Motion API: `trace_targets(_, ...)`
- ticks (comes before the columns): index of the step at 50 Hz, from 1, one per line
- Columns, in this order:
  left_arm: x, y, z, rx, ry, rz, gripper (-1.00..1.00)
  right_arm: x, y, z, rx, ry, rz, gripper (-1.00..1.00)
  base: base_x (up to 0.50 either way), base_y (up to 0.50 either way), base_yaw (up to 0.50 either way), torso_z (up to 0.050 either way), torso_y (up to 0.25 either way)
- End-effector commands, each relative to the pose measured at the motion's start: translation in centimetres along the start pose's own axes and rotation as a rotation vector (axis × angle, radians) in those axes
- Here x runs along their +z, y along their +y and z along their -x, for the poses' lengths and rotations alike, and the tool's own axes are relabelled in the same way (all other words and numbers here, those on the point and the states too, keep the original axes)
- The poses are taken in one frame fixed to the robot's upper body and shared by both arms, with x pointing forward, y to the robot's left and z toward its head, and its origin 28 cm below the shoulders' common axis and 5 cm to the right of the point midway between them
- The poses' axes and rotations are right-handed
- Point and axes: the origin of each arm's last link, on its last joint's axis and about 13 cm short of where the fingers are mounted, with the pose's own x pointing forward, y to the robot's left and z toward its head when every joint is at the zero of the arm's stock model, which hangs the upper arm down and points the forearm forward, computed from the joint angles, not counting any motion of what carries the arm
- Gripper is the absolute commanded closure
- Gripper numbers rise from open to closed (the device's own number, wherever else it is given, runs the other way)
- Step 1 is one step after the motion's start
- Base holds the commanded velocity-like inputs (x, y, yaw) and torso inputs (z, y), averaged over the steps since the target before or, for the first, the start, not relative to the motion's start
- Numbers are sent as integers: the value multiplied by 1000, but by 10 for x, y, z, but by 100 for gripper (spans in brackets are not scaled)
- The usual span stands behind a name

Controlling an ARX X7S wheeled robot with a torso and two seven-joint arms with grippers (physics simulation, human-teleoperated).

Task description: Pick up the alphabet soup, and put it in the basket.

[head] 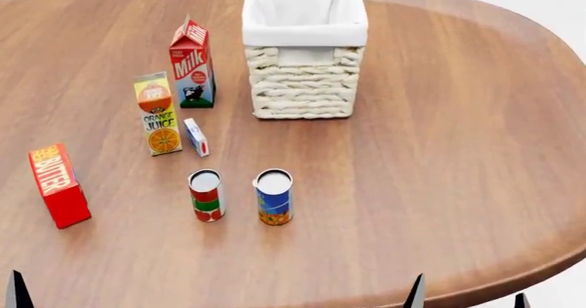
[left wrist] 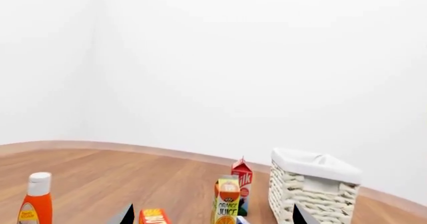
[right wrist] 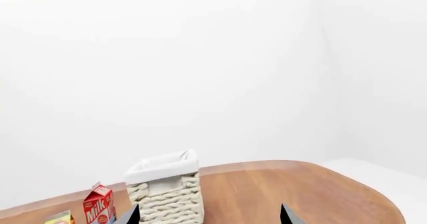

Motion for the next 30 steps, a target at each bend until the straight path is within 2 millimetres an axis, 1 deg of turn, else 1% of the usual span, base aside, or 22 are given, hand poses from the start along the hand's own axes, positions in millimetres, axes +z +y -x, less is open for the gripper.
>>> trace_targets(1,1,0,0,-1,-7,2,-100,1,0,0,-2,-9,-8,-100,133,0,0,0,0)
trace_targets(8,0,0,0,-1,-6,1,-100,0,-1,-1,-6,-4,-10,-100,117,0,0,0,0)
trace_targets(30,1,0,1,-1,-6,2,-100,0,-1,-1,-19,4,-14,-100,6,-2,0,0,0)
